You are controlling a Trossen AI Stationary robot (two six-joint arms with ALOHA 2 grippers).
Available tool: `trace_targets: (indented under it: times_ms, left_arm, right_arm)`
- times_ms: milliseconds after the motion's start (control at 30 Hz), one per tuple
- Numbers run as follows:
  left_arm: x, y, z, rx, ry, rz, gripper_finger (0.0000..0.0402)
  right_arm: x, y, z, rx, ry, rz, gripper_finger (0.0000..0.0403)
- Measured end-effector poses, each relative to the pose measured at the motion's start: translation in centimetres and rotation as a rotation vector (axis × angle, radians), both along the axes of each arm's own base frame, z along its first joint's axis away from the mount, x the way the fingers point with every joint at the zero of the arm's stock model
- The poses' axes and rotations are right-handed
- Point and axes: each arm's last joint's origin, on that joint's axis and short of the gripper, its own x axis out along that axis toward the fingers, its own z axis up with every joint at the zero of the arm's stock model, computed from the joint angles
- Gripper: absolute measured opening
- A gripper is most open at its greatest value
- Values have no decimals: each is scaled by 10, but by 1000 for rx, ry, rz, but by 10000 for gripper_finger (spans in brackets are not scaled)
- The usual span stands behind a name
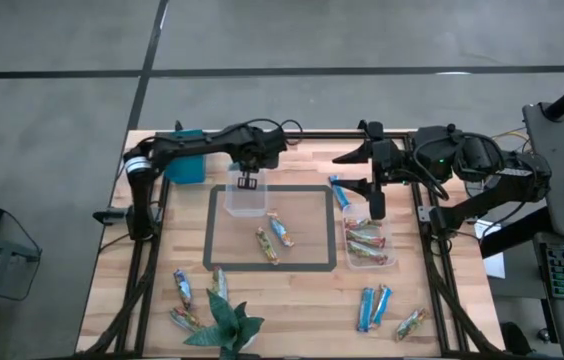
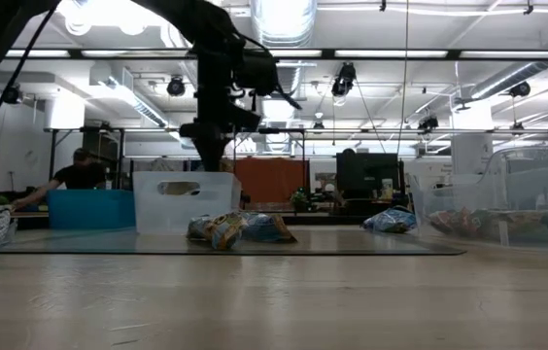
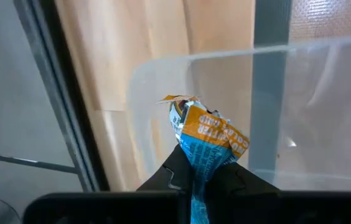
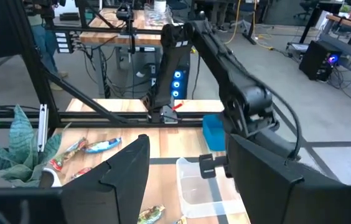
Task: Pick and place Granola Bars by type
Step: Put the yellow granola bar into the left transparent bin
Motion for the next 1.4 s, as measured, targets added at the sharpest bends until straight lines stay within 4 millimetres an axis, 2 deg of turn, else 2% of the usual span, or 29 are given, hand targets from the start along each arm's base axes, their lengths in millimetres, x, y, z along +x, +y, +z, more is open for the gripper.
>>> trace_targets:
  times_ms: [267, 500, 867, 1400]
  left_arm:
    - [-1, -1, -41, -42, 32, 57, 0]
    - [-7, -4, -60, -45, 39, 83, 0]
    - [-4, -2, -64, -33, 10, 88, 2]
    - [-6, 1, -64, -10, 16, 100, 90]
  right_arm:
    - [0, 0, 0, -22, 2, 6, 206]
    - [0, 0, 0, -22, 2, 7, 206]
    - [0, 3, 0, -21, 2, 25, 206]
    - [0, 4, -1, -18, 9, 51, 206]
